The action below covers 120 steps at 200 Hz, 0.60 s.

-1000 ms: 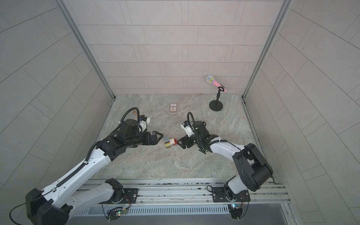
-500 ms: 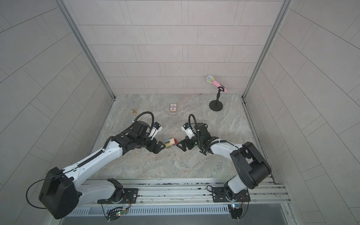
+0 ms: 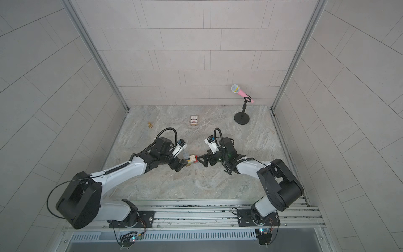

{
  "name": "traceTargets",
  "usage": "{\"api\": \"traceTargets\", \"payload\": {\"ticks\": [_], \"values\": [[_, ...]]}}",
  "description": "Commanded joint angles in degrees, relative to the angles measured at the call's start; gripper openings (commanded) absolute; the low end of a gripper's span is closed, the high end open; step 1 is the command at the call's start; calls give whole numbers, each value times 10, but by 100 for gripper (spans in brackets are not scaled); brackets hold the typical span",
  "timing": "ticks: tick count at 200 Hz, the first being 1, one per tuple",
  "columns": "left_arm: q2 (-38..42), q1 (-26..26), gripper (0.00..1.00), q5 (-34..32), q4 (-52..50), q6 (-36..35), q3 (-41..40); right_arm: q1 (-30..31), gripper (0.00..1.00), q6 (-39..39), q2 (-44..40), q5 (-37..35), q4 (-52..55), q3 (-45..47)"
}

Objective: Assemble the letter h with lego
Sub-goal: Pick up the lego brick from the center of the board.

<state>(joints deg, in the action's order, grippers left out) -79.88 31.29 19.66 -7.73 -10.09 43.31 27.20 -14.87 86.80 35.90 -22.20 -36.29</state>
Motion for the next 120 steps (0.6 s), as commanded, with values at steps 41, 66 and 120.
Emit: {"api": "traceTargets", "payload": {"ticks": [41,66,120], "values": [[-21,1,85,15,30,-19,17,-3,100,-10,10,23,-2,-8],[-32,1,77,25,24,-15,24,-5,100,-12,9,24,1,-10],[-64,1,53,54,-17,-9,70,-10,100,-16,8,19,4,-8]]}}
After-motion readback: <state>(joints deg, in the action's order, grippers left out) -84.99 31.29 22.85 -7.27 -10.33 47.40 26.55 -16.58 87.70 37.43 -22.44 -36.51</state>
